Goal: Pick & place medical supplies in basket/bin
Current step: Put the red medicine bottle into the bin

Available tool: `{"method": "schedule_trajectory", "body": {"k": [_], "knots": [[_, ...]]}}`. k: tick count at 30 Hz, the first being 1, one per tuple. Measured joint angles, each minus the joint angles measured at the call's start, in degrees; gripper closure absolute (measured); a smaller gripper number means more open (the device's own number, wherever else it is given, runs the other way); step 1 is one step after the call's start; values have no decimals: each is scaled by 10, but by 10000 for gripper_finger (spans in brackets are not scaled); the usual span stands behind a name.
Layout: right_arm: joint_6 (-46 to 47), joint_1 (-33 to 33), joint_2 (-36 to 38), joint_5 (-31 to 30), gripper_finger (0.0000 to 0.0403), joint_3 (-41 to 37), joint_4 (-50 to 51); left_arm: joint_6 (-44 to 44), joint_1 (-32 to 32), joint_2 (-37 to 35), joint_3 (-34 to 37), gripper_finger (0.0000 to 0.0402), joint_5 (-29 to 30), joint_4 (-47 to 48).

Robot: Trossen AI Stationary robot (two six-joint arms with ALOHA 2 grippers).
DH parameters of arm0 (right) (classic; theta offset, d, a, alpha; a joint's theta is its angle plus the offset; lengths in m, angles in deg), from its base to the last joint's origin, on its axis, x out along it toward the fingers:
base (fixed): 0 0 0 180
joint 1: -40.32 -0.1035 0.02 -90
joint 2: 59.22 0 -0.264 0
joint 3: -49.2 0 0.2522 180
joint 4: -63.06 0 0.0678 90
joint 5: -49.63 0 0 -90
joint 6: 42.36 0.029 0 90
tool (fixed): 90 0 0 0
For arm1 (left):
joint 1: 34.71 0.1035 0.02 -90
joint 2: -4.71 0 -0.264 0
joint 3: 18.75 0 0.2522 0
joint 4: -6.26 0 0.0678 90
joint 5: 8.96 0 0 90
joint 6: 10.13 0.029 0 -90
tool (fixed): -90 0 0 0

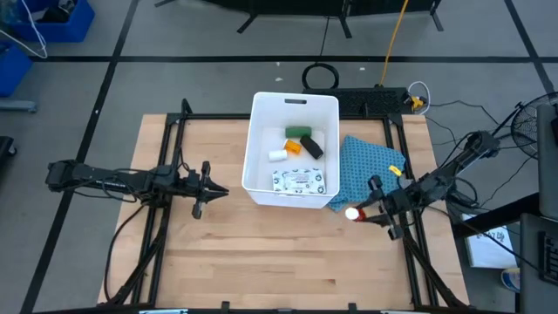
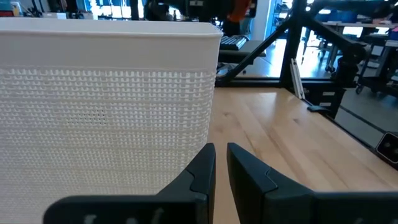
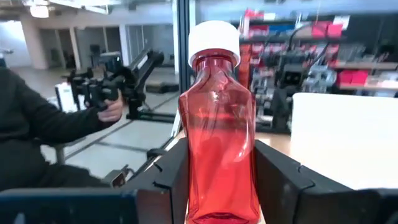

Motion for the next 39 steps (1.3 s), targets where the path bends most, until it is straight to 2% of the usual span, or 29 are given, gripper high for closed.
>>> {"method": "schedule_trajectory", "body": {"k": [6,11,15,18,22,28,31,36,39], "knots": [[-23,0,75,-31,268,-74,-38,1,0,0,0,357,0,0],[-24,0,123,-34,268,-87,-41,1,0,0,0,357,0,0],[-28,1,121,-92,268,-85,-71,-1,0,0,0,357,0,0],[-47,16,96,-136,268,-52,-77,-5,0,0,0,357,5,0],[-74,62,39,-137,268,50,-18,-5,0,0,0,357,5,-2],[-76,172,-95,-133,268,269,178,-1,0,0,0,357,30,-8],[-60,238,-177,-105,268,384,274,0,0,0,0,357,50,-8],[-62,380,-322,10,268,566,420,0,0,0,0,357,67,-8],[-75,458,-406,111,268,635,465,0,0,0,0,357,69,-8]]}}
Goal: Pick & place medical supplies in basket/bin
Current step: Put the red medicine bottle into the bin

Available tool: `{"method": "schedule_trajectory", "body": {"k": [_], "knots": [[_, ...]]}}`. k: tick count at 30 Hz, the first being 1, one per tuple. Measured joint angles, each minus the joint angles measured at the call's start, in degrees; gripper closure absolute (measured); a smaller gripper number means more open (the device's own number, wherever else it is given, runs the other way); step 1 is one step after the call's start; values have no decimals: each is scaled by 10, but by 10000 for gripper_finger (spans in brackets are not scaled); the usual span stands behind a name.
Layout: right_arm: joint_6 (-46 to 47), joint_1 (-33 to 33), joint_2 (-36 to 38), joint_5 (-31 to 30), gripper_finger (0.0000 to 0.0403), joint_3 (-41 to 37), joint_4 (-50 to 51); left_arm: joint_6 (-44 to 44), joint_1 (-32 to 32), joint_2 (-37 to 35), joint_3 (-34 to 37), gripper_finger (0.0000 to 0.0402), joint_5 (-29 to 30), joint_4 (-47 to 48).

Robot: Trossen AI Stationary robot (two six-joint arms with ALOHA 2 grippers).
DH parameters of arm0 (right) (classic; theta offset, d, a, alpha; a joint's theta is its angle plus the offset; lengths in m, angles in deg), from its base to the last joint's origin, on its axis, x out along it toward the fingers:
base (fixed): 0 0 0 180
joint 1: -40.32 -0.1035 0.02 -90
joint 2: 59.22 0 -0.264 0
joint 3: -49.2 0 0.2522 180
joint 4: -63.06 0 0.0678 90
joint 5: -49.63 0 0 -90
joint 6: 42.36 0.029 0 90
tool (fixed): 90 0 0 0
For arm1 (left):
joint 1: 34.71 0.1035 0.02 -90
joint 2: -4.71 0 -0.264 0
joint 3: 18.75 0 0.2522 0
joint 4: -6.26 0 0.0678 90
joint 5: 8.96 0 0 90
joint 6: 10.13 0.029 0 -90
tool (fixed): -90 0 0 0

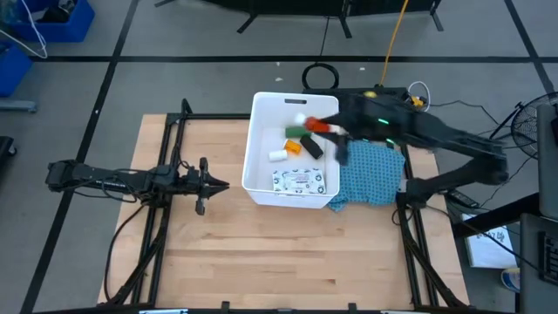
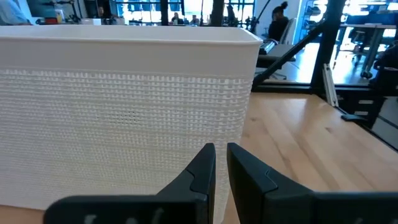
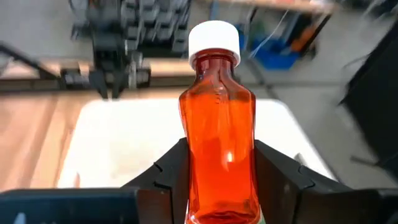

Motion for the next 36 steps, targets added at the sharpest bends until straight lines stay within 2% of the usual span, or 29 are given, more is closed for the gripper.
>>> {"method": "schedule_trajectory", "body": {"k": [5,10,16,21,36], "knots": [[-48,86,-122,119,268,34,12,1,0,0,0,357,0,4],[-104,133,-224,175,268,37,0,1,0,0,0,357,0,8],[-220,139,-313,181,268,37,-25,1,0,0,0,357,-1,9],[-306,136,-363,224,268,37,-20,-1,0,0,0,357,-3,12],[-332,138,-470,223,268,38,21,-5,0,0,0,357,-4,23]]}}
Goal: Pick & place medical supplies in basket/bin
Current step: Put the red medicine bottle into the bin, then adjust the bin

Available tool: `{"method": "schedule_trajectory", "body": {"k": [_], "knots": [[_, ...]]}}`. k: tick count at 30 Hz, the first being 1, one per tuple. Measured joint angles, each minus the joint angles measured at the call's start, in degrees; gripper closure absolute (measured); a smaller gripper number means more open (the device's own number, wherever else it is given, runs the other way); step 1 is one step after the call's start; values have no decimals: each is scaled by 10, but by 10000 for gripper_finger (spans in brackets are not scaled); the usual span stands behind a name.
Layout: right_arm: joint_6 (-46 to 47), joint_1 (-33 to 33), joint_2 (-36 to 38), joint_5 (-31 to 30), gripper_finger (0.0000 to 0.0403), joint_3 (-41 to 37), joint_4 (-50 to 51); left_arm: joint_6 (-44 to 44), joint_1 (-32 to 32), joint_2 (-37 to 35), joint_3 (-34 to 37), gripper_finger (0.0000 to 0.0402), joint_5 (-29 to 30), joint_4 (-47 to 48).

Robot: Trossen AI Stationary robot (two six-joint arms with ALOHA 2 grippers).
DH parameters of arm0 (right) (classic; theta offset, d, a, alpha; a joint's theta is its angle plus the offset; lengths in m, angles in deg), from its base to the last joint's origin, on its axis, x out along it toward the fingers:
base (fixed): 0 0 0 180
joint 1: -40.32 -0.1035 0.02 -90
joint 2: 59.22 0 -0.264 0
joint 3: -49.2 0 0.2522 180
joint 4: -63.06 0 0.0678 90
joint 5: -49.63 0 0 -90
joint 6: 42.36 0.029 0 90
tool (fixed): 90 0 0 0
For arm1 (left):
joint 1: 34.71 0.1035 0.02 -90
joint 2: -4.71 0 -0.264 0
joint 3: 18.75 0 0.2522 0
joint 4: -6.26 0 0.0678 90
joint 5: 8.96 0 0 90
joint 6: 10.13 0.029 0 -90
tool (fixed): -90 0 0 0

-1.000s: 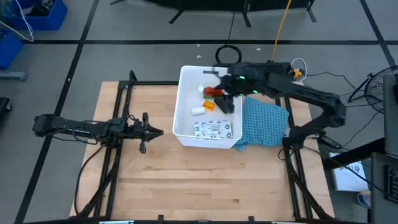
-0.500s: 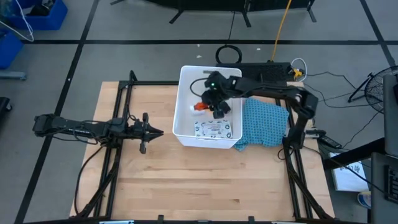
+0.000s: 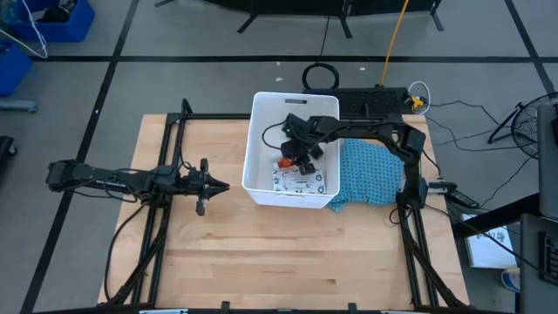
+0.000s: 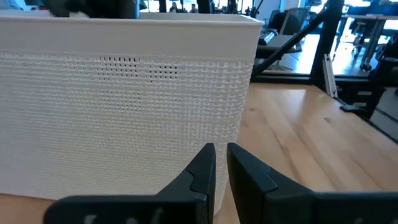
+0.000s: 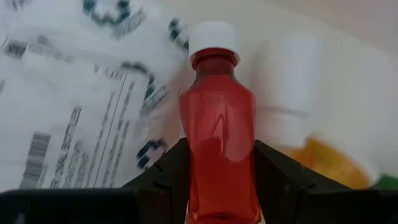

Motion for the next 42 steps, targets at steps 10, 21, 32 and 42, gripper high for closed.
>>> {"method": "schedule_trajectory", "body": {"k": [10,21,32,42], "knots": [[-6,0,-5,0,267,0,23,9,0,0,0,357,0,-1],[14,0,-4,-68,179,-2,5,11,0,0,0,357,0,-2],[45,0,72,-92,129,-3,-4,23,0,0,0,357,0,-10],[129,-4,230,-106,179,-3,17,37,0,0,0,357,0,-8]]}}
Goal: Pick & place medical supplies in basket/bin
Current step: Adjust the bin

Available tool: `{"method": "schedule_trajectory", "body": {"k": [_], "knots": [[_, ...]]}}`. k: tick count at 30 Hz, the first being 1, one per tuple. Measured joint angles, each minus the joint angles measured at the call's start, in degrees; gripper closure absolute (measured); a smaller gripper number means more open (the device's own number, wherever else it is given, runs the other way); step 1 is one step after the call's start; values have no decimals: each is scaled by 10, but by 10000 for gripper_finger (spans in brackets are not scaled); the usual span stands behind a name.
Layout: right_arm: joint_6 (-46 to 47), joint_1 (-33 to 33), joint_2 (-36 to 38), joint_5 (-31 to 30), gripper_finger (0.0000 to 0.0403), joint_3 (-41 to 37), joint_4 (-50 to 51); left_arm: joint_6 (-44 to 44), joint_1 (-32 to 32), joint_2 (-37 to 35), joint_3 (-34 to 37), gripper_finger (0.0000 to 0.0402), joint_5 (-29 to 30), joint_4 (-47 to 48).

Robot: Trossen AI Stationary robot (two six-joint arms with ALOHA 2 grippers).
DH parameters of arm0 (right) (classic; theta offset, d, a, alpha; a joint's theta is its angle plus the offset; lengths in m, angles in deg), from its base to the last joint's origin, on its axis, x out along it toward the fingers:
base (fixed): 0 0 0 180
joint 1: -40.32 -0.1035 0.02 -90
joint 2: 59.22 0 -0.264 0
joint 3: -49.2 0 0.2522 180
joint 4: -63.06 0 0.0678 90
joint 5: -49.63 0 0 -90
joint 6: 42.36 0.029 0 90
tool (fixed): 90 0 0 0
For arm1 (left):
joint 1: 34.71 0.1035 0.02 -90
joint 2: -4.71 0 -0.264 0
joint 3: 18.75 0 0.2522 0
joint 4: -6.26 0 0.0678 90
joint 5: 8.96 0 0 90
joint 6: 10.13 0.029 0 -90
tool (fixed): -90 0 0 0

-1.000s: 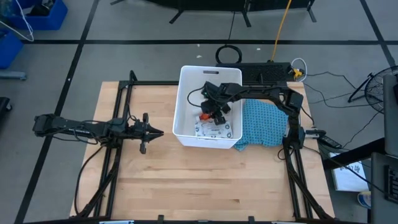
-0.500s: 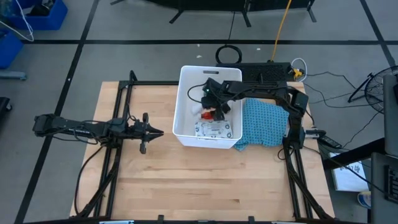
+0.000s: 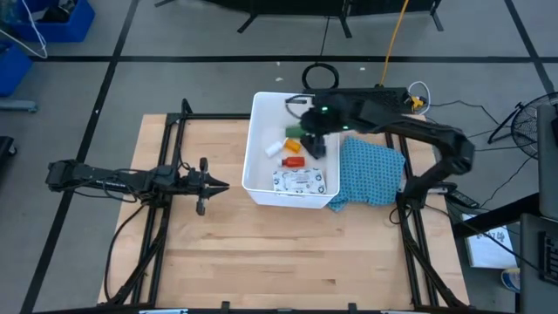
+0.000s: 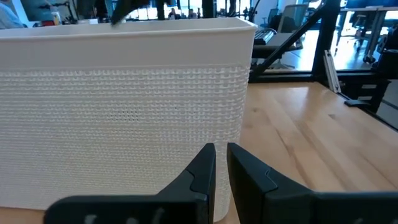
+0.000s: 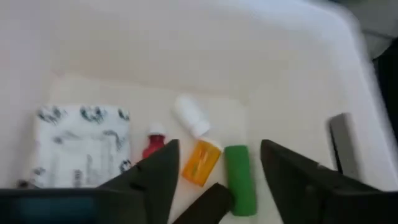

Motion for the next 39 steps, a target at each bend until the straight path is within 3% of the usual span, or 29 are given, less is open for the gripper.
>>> {"method": "schedule_trajectory", "body": {"k": [3,8,10,18,24,27,39], "knots": [[25,-7,64,0,233,-26,-1,-3,0,0,0,357,23,-1],[63,-31,193,-5,363,-115,-42,-31,0,0,0,357,88,0],[87,-48,246,-44,391,-158,-65,-46,0,0,0,357,107,0],[206,-96,390,-293,400,-312,-108,-76,1,0,0,362,82,-2],[268,-102,430,-398,402,-379,-120,-91,1,21,0,397,44,3],[289,-97,432,-420,402,-395,-125,-93,1,45,0,397,52,-10],[359,-53,416,-399,402,-407,-130,-112,1,158,-24,397,72,-86]]}}
